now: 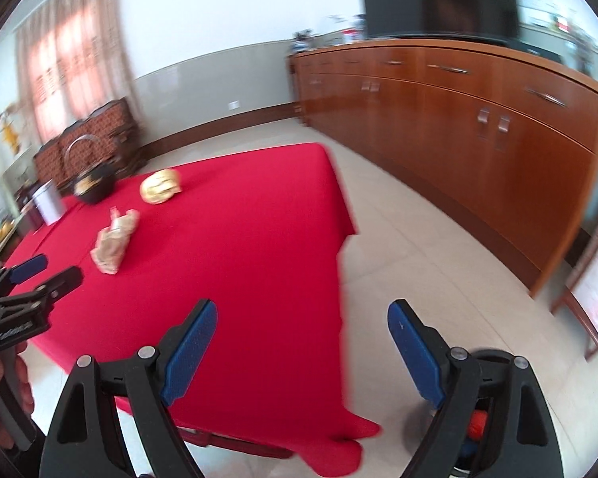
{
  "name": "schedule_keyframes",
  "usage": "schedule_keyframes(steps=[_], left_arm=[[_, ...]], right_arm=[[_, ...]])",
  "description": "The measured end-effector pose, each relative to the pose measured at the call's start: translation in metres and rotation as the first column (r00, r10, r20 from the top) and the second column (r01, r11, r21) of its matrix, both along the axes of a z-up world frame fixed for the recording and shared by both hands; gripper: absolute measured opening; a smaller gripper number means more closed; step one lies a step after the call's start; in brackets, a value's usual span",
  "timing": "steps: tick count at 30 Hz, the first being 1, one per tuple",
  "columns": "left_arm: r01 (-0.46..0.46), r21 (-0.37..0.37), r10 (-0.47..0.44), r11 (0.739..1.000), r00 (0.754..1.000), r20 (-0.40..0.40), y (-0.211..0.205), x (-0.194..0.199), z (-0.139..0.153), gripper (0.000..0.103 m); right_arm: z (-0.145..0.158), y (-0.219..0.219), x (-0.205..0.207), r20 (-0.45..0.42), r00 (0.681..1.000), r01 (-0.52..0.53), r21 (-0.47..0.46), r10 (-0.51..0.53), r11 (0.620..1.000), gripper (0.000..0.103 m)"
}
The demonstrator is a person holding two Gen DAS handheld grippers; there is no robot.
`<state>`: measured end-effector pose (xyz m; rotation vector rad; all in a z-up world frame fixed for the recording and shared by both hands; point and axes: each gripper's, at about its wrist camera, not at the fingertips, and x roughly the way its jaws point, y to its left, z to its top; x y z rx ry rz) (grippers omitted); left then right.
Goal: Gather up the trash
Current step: 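Move both tools back toward the cloth and towel on the table, then grasp the beige cloth with the left tool while the right tool grasps the yellow towel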
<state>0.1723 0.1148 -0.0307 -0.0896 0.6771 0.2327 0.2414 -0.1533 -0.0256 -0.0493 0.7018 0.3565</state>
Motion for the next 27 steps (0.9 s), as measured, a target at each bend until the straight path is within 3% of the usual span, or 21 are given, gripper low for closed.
schedule_keyframes(steps=[5,11,13,14,15,18,27], left_arm=[[-0.023,-0.037,0.021,0.999,0.998,-0.059,0.024,0.031,-0.02,0.083],[-0.028,-0.077,0.018,0.997,0.992,-0.127,0.05,0.069,-0.034,0.08],[-0.01,-0.095,-0.005,0.995,0.987,-0.164,0.051,0.078,-0.039,0.061],[0.002,-0.115,-0.023,0.993,0.984,-0.176,0.054,0.081,-0.042,0.034],[0.013,-0.125,-0.037,0.992,0.981,-0.191,0.056,0.084,-0.044,0.024],[0.014,-0.107,-0.03,0.994,0.988,-0.151,0.068,0.08,-0.036,0.019],[-0.05,-0.041,0.044,0.998,0.991,-0.128,0.141,0.088,-0.03,0.019]], right_arm=[[-0.002,0.056,0.023,-0.002,0.999,-0.051,-0.03,0.051,0.998,0.089],[-0.012,0.101,0.059,-0.038,0.995,-0.095,-0.053,0.093,0.994,0.089],[-0.017,0.115,0.072,-0.054,0.992,-0.117,-0.054,0.114,0.992,0.089],[-0.019,0.124,0.08,-0.062,0.99,-0.129,-0.051,0.126,0.99,0.089],[-0.02,0.126,0.084,-0.067,0.989,-0.137,-0.051,0.133,0.989,0.089],[-0.023,0.145,0.099,-0.077,0.984,-0.165,-0.045,0.161,0.985,0.089],[-0.032,0.238,0.15,-0.08,0.962,-0.266,-0.071,0.26,0.961,0.088]])
